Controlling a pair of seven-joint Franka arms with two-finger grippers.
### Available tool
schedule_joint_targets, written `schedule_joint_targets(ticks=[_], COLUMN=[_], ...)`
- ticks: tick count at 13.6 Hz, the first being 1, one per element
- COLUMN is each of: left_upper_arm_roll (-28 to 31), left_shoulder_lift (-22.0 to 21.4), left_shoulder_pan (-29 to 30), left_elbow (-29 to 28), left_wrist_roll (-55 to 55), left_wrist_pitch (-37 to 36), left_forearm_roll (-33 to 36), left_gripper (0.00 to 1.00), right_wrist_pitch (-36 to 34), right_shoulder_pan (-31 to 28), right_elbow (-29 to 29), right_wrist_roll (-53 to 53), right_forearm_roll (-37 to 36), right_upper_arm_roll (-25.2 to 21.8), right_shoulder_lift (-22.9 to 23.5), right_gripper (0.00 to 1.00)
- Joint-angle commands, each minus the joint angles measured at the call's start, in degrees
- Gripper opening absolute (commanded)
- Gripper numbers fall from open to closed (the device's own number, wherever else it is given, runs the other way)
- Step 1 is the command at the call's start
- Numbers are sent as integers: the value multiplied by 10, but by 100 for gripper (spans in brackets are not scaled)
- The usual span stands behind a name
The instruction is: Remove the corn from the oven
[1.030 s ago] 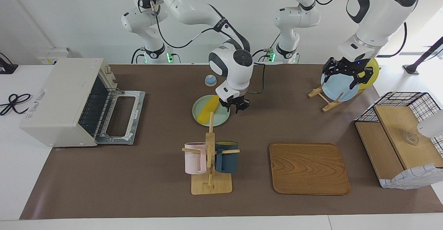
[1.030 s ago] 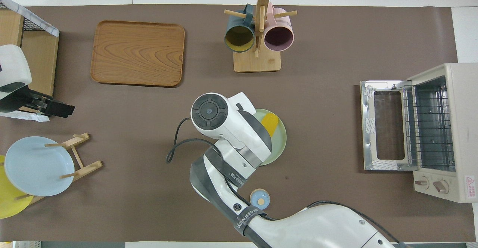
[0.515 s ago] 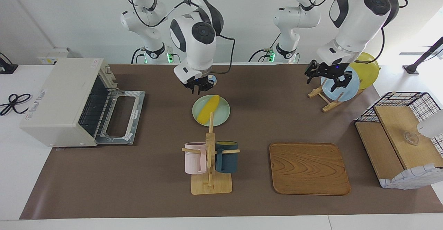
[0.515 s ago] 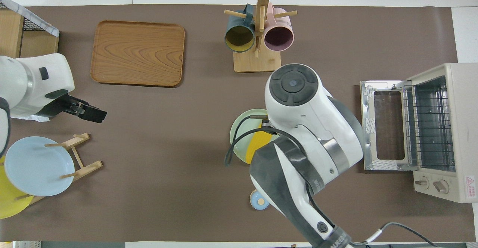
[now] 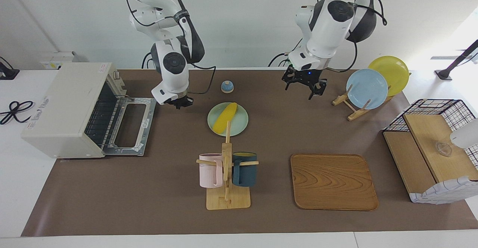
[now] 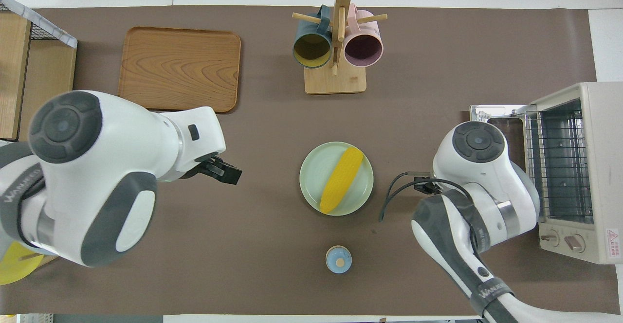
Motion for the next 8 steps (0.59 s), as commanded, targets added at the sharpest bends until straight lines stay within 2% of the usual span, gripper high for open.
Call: schedule_joint_targets(ticks=[1, 3, 6, 8], left_upper_arm_roll=[10, 10, 11, 9], left_shoulder_lift=[19, 49, 91, 136], left_shoulder_pan=[-67, -109, -154, -175], left_elbow=[-22, -22, -13, 5], left_wrist_roll=[-65, -106, -113, -155], left_wrist_pitch=[58, 108, 146, 182], left_forearm_roll=[-4, -4, -4, -7], left_gripper=[100, 100, 100, 100], right_wrist_pitch=[30, 53, 70, 87], right_shoulder_pan=[-44, -45, -48, -55], right_elbow=[-40, -56, -66, -80], right_wrist_roll=[-60, -64, -67, -68], right_forearm_roll=[-16, -26, -26, -27], right_upper_arm_roll=[6, 7, 6, 6], right_shoulder_lift=[-29, -30, -31, -35], right_gripper=[0, 0, 0, 0])
